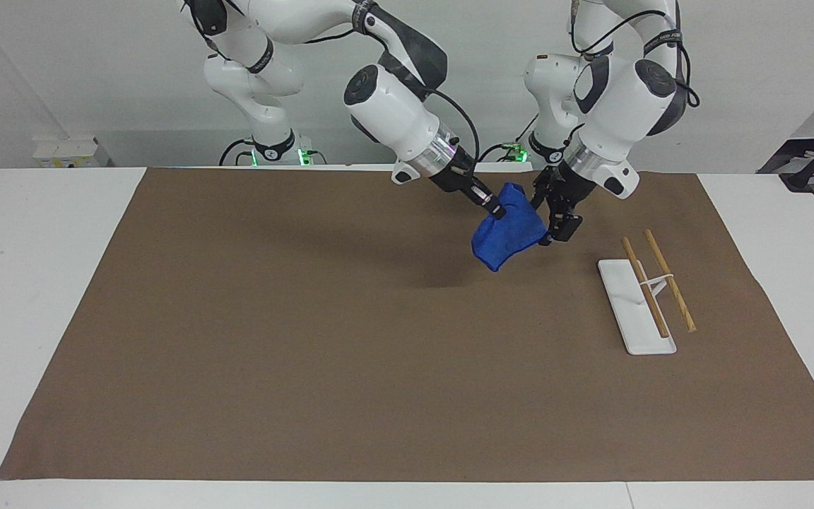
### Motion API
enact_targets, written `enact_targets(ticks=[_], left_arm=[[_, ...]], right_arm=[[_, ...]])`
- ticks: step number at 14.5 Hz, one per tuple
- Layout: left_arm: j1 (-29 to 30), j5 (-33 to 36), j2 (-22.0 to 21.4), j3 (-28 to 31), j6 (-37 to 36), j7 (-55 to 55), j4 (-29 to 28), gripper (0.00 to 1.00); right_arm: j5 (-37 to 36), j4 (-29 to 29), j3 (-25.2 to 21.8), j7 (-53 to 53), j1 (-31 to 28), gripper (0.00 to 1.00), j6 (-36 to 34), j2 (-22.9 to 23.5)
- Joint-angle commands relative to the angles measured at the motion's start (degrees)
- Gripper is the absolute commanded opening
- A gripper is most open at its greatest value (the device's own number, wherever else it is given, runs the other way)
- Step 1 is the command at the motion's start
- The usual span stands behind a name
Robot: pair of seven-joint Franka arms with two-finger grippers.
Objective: Right arm passes towel to left arm to hang
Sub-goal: 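Close the left gripper on the towel beside the right gripper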
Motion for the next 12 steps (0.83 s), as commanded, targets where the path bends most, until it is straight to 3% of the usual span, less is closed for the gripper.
enact_targets(ticks=[1,5,10,12], left_arm=[[-1.2,-0.9,0.0,0.4,4.6,-1.9,-1.9,0.93],[-0.4,-0.9,0.2,0.5,4.8,-1.9,-1.9,0.65],[0.5,-0.9,1.1,0.7,4.9,-1.2,-0.7,0.56],[0.5,-0.9,1.1,0.6,5.6,-0.6,-0.7,0.37]], right_arm=[[0.8,2.1,1.1,0.3,-0.8,0.0,-0.5,1.4],[0.8,2.1,1.1,0.3,-0.8,0.0,-0.5,1.4],[0.8,2.1,1.1,0.2,-0.8,0.0,-0.5,1.4],[0.8,2.1,1.1,0.2,-0.8,0.0,-0.5,1.4]])
